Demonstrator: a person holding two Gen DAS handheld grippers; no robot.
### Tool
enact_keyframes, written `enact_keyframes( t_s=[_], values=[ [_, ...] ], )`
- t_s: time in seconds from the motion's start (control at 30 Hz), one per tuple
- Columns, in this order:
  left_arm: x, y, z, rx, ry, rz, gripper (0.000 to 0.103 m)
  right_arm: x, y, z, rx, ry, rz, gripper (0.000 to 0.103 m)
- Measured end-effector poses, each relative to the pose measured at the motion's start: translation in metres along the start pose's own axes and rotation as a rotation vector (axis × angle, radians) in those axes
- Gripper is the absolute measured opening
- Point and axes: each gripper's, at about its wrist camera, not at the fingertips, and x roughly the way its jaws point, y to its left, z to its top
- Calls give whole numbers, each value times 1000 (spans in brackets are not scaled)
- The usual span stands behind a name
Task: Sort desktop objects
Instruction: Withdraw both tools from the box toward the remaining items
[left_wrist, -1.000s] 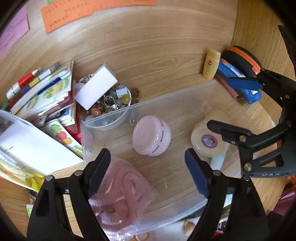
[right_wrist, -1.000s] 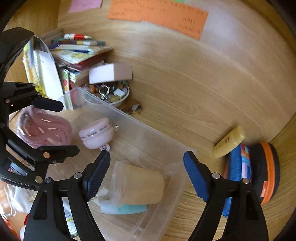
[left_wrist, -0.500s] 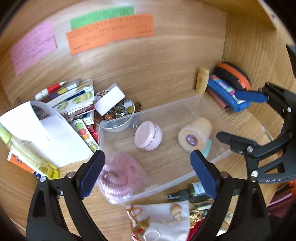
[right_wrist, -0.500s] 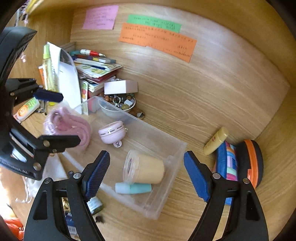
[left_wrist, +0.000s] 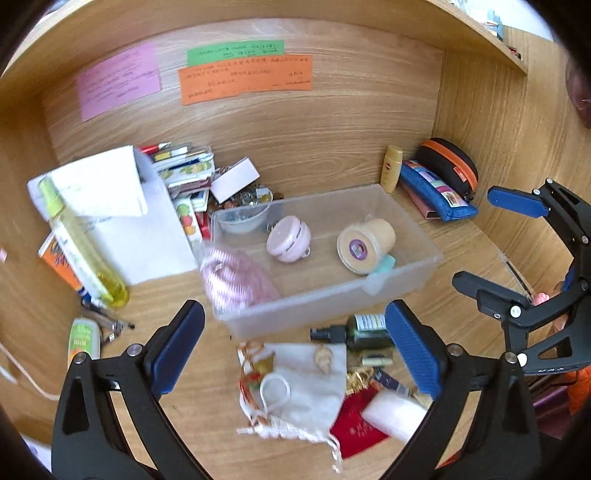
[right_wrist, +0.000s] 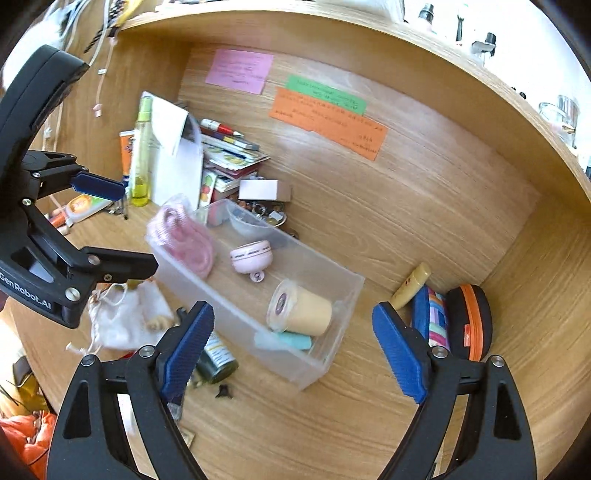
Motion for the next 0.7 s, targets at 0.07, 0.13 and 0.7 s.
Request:
enact_keyframes(
  t_s=[0.07,0.13,0.7],
  values=[
    [-4,-1,-9,-3,-7,15,99,-5,5,-6,8,-4,17,86],
    [-6,0,-15,-9,-7,28,100,-6,8,-10,18,-7,35,86],
    [22,45,-39,-112,46,-32,67,51,1,-40,149,68,251,88]
  ],
)
